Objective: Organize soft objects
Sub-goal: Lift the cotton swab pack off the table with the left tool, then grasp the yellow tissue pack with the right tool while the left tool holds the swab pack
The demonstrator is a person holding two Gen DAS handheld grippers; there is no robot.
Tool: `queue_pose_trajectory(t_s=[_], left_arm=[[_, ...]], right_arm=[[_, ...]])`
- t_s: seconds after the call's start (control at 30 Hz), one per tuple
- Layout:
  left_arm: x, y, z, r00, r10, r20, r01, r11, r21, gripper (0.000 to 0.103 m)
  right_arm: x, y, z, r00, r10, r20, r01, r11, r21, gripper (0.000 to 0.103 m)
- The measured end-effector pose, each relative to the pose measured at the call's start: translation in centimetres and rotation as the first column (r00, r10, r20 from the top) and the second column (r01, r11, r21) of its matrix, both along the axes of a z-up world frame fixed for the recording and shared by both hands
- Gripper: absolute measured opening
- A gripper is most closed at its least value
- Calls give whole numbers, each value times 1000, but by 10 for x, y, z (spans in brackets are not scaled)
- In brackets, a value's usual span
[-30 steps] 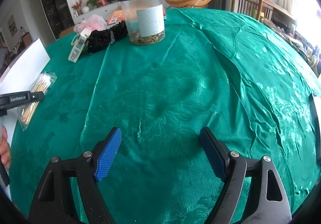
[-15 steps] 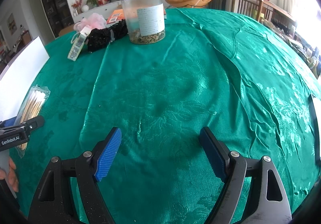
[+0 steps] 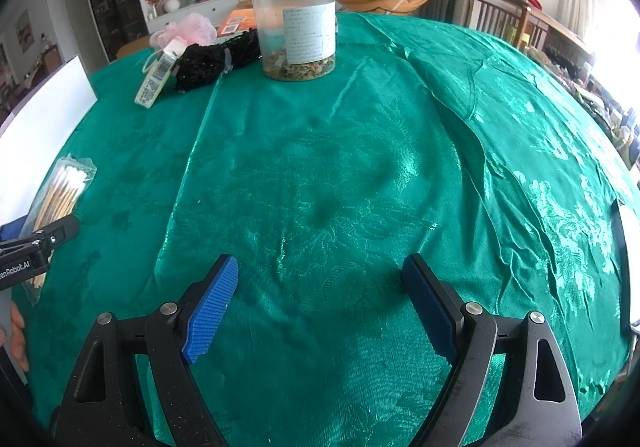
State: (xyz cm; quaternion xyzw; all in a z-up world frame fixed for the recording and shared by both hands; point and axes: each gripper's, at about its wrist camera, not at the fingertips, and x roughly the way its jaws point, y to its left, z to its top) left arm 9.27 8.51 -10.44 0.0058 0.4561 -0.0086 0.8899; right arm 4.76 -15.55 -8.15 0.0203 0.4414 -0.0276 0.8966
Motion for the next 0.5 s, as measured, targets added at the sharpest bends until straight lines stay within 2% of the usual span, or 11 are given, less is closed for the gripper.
queue_pose_trajectory(t_s=[0.1,0.17,0.23,0.4,0.5], left_arm=[[0,0,0,1000,0,1,0,1000,-1,103],[0,0,0,1000,0,1,0,1000,0,103],[0,0,0,1000,0,1,0,1000,0,103],[0,0,0,1000,0,1,0,1000,-1,103],[1,0,0,1000,0,1,0,1000,-1,103]], right_arm=[[2,-1,2,1000,17,-2,-17,1000,22,86],[11,2,10,997,76,12,-77,993,92,86],[28,15,27,990,133,54,-138,986,96,85],[110,63,76,945,299,134,-317,938,141,84],[162,100,82,918,380,113,-389,917,84,83]])
